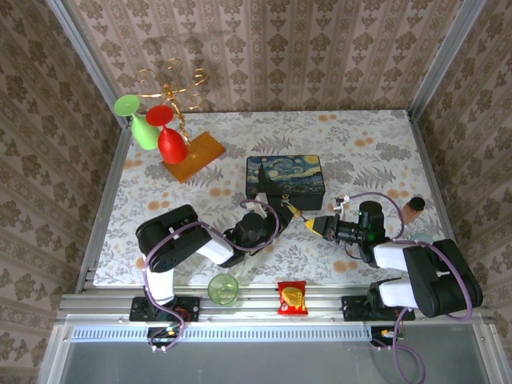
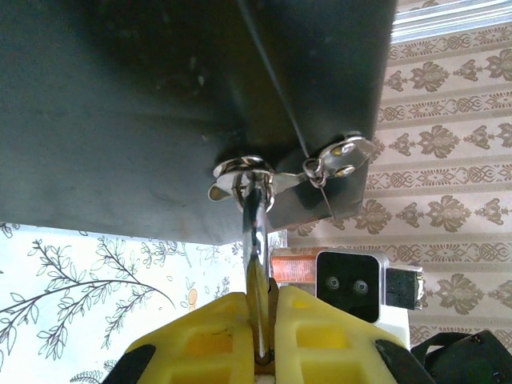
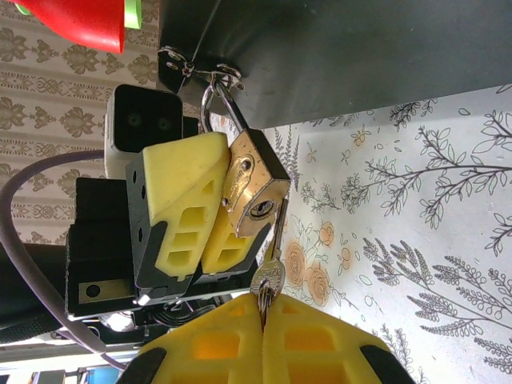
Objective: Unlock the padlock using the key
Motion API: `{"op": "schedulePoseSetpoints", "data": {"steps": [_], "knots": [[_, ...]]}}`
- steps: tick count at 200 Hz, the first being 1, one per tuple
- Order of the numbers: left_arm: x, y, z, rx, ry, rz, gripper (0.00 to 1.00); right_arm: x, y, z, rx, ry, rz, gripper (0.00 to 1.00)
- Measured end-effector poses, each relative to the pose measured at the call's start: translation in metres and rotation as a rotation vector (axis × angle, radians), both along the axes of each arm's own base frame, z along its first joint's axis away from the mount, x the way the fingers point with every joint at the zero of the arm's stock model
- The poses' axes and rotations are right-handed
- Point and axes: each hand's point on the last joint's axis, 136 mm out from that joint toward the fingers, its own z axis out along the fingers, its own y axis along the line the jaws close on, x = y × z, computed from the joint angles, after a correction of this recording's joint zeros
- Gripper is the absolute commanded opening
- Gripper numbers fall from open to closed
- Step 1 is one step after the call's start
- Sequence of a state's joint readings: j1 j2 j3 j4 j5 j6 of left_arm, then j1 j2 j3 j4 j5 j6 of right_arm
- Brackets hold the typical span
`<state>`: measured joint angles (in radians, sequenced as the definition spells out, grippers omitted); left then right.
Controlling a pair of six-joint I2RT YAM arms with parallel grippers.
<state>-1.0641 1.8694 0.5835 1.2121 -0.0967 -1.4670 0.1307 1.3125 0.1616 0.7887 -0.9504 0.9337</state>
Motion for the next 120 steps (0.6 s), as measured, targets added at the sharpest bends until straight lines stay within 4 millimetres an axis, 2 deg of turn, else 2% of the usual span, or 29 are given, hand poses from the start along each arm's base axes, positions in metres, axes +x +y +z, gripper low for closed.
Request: {"op": "schedulePoseSetpoints", "data": {"steps": [120], "knots": [[-0.0001, -0.0006, -0.001, -0.002, 0.007, 0.0, 0.0, -0.0013, 0.0013, -0.0035, -0.007, 0.004, 0.008, 0.0]]}}
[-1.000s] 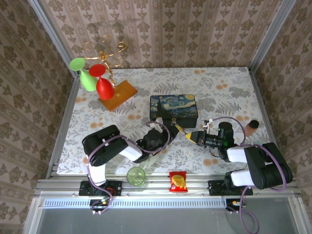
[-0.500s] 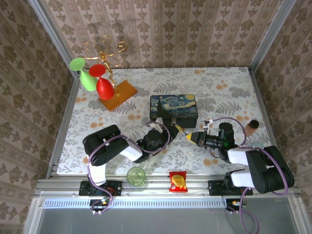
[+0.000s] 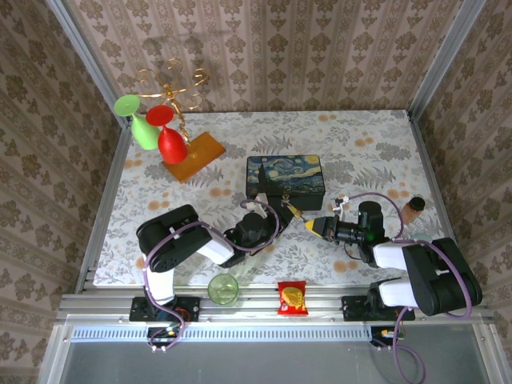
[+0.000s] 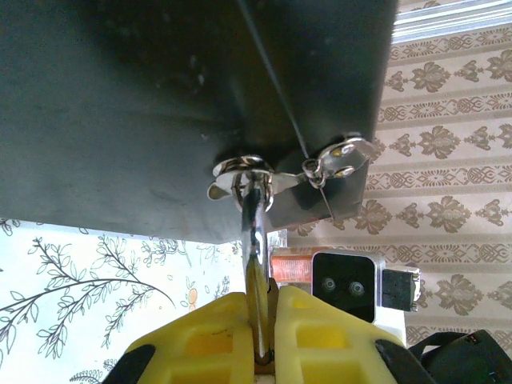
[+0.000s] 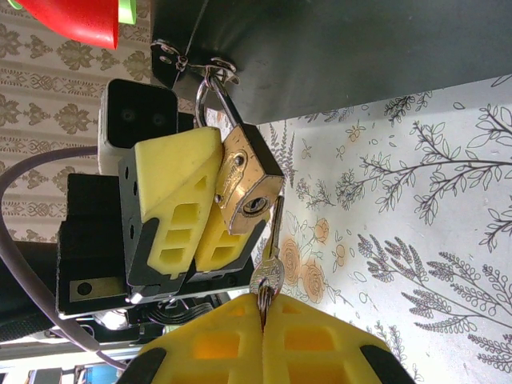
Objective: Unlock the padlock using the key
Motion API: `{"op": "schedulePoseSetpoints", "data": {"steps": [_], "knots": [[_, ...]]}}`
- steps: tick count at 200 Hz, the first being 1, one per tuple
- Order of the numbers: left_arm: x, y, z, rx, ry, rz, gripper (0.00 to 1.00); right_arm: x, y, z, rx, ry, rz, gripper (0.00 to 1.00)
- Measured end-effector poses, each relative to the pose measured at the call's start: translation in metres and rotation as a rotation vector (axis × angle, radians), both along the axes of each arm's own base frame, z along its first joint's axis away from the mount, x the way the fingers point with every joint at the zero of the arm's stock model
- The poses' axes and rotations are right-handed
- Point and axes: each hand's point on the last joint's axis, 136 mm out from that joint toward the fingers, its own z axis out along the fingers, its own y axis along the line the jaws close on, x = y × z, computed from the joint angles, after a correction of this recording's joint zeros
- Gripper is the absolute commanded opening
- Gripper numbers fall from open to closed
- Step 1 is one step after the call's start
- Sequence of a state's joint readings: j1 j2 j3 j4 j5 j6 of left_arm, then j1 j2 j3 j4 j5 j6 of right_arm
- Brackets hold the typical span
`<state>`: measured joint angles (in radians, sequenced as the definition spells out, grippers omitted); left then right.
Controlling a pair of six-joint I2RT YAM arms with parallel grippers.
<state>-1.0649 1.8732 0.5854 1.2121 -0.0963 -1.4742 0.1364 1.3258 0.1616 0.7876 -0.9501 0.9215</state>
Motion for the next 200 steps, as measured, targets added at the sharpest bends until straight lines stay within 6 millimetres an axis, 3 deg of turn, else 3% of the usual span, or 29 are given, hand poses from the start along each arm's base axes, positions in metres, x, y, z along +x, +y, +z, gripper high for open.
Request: {"op": "schedulePoseSetpoints", "data": {"steps": [200], "knots": [[0.0068, -0.0007, -0.0037, -0.004, 0.015, 0.013, 0.0, -0.0036, -0.0029, 0.0, -0.045, -0.033, -0.012, 0.0]]}}
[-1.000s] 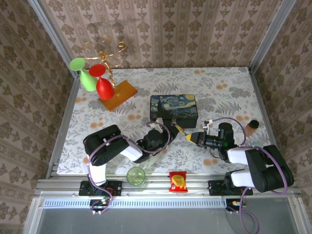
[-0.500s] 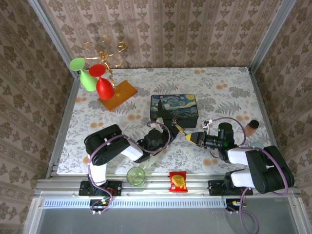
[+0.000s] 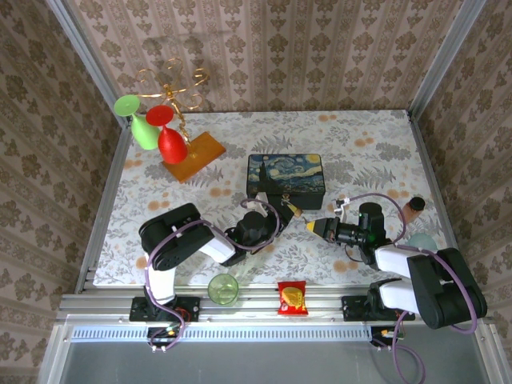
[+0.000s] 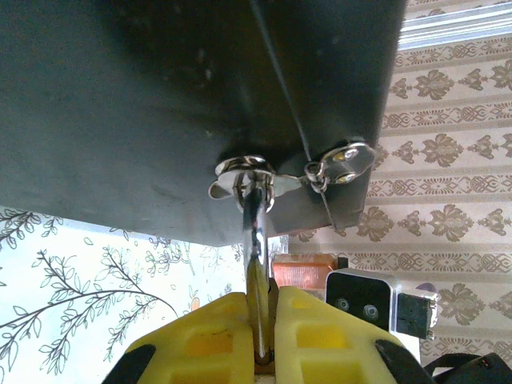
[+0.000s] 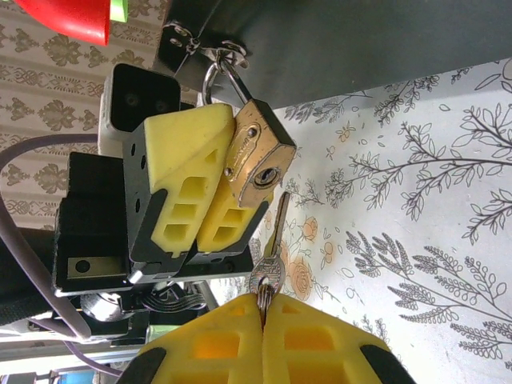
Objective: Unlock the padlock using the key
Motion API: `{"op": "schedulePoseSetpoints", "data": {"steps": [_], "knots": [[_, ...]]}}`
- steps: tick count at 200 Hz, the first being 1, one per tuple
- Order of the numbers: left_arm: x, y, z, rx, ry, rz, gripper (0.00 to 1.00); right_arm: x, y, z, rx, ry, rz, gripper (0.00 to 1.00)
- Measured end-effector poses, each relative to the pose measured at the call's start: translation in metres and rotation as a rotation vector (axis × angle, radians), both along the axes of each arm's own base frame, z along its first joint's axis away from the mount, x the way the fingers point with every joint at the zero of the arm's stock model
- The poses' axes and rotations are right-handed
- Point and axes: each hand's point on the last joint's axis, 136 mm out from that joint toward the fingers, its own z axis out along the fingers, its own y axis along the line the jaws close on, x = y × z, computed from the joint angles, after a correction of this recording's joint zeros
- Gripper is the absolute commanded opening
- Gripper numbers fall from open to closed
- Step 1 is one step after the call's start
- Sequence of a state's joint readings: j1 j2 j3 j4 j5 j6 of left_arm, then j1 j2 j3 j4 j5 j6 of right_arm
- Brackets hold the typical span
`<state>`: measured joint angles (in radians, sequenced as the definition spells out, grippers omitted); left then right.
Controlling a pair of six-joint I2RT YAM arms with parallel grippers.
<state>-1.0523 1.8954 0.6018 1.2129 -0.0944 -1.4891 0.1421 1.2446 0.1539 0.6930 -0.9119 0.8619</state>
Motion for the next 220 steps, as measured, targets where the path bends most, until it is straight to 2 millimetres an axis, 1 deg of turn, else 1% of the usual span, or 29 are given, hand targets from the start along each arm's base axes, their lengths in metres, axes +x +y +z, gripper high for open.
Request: {"op": "schedulePoseSetpoints", "data": {"steps": [63, 103, 125, 150, 180, 197, 220], "knots": [[-0.002, -0.001, 0.0, -0.002, 0.002, -0.012, 0.0, 0.001, 0.001, 0.007, -0.005, -0.055, 0.008, 0.0], [0.0, -0.001, 0.0, -0.009, 0.014, -0.022, 0.0, -0.002, 0.005, 0.007, -0.02, -0.086, 0.037, 0.0], [0.002, 0.001, 0.001, -0.015, 0.02, -0.033, 0.0, -0.006, 0.01, 0.012, -0.033, -0.128, 0.062, 0.0], [0.009, 0.008, 0.008, -0.031, 0.02, -0.047, 0.0, -0.015, 0.021, 0.019, -0.067, -0.206, 0.118, 0.0], [0.015, 0.017, 0.016, -0.054, 0.026, -0.085, 0.0, -0.018, 0.024, 0.026, -0.102, -0.289, 0.135, 0.0], [0.016, 0.027, 0.019, -0.06, 0.033, -0.113, 0.0, -0.016, 0.023, 0.025, -0.116, -0.303, 0.13, 0.0], [0.018, 0.029, 0.023, -0.076, 0.033, -0.157, 0.0, -0.014, 0.024, 0.017, -0.123, -0.284, 0.133, 0.0]]}}
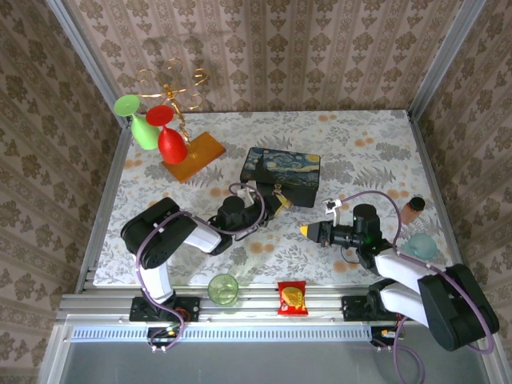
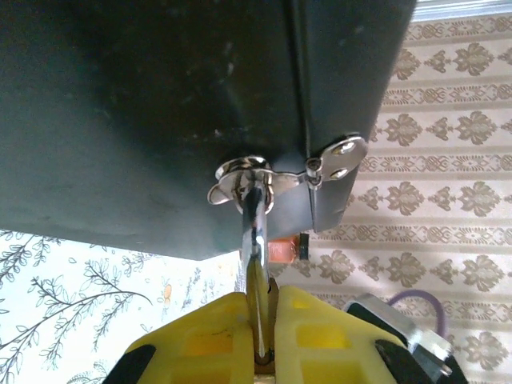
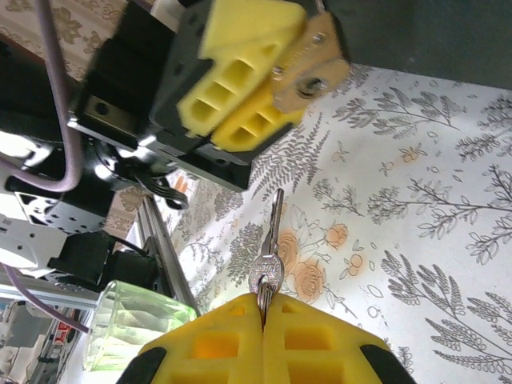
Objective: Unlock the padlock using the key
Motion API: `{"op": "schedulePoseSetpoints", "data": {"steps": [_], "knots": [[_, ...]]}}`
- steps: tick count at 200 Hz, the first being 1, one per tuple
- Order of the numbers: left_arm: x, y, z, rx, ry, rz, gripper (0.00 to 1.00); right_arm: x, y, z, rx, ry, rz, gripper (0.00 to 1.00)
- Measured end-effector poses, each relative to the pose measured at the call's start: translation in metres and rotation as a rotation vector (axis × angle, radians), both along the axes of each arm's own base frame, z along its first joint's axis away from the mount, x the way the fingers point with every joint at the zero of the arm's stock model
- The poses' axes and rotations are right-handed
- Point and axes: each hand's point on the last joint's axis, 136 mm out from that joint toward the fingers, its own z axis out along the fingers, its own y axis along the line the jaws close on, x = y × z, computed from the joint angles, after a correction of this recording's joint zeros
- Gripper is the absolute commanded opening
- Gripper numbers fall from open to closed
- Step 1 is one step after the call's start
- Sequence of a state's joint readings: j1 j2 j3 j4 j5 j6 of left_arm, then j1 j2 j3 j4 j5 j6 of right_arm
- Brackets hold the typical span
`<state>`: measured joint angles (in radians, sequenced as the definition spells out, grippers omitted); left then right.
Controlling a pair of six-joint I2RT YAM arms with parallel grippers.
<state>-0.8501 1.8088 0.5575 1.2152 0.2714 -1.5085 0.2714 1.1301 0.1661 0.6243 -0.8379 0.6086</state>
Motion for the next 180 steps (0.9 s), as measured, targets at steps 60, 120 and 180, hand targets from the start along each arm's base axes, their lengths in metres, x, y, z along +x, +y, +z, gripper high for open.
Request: {"op": "schedulePoseSetpoints", "data": {"steps": [60, 120, 180], "knots": [[-0.015, -0.006, 0.0, -0.007, 0.011, -0.096, 0.0, 0.013, 0.005, -0.006, 0.032, 0.0, -0.004, 0.0], [-0.017, -0.006, 0.002, -0.015, 0.013, -0.129, 0.0, 0.02, 0.007, 0.002, 0.045, -0.039, -0.003, 0.0], [-0.012, -0.002, 0.003, -0.02, 0.012, -0.126, 0.0, 0.016, 0.006, 0.007, 0.029, -0.062, 0.005, 0.0]]}}
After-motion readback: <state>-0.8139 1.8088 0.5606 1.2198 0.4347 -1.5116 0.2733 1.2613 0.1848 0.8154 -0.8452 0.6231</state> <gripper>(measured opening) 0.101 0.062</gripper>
